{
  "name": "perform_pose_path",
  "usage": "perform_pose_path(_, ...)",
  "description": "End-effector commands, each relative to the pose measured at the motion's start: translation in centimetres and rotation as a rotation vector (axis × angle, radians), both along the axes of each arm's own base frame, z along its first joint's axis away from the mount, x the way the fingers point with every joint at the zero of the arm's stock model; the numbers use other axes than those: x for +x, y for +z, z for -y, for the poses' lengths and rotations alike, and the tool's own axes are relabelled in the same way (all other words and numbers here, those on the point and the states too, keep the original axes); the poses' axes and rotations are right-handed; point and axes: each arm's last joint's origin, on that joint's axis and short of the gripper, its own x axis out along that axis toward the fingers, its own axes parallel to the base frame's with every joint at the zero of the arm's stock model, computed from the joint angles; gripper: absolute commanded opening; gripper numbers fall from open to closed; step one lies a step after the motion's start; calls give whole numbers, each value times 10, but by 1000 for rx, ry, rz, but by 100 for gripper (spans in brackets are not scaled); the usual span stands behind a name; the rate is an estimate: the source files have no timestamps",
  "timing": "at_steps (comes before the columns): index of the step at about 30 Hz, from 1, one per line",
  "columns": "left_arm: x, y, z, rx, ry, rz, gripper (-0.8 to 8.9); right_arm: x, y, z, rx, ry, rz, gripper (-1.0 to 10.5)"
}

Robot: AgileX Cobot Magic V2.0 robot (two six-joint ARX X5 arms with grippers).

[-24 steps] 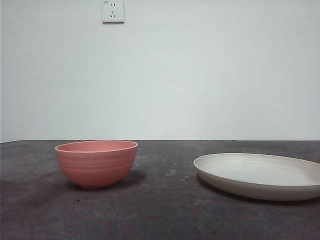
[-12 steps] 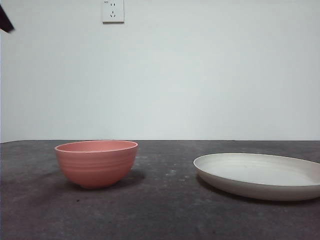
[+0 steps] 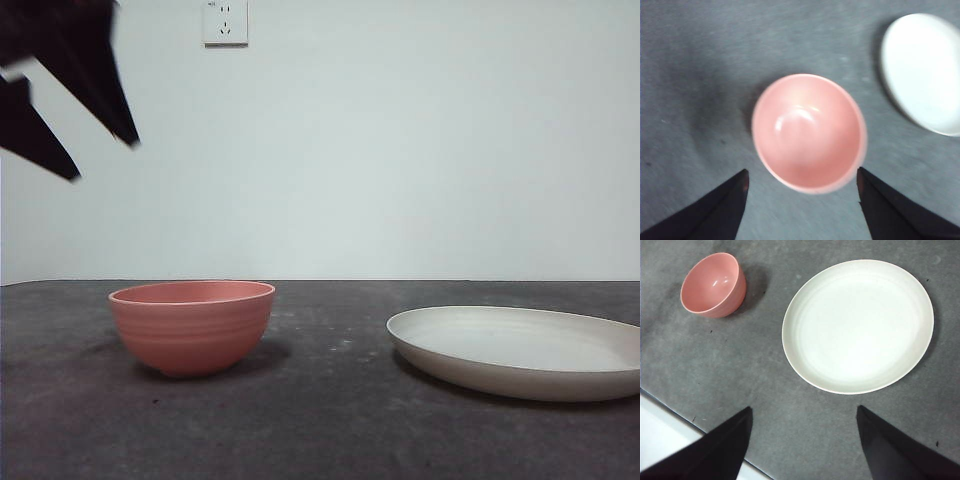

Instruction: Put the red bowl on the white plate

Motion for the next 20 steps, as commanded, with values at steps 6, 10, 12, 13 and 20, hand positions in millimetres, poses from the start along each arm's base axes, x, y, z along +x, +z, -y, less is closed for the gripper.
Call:
perform_pose_path(6,50,-26,20,98,30,-36,343,1,6,0,8,0,21,332)
perform_pose_path(10,64,-46,25,118,30,-77,343,1,6,0,8,0,21,332)
perform_pose_path(12,70,-59,27,135,22,-108,342,1,6,0,8,0,23,332)
perform_pose_path(13,72,-64,28,142,20,-123,343,1,6,0,8,0,25,332)
perform_pose_path(20,76,-78,30,162,15,-167,333,2,6,0,9,0,28,332)
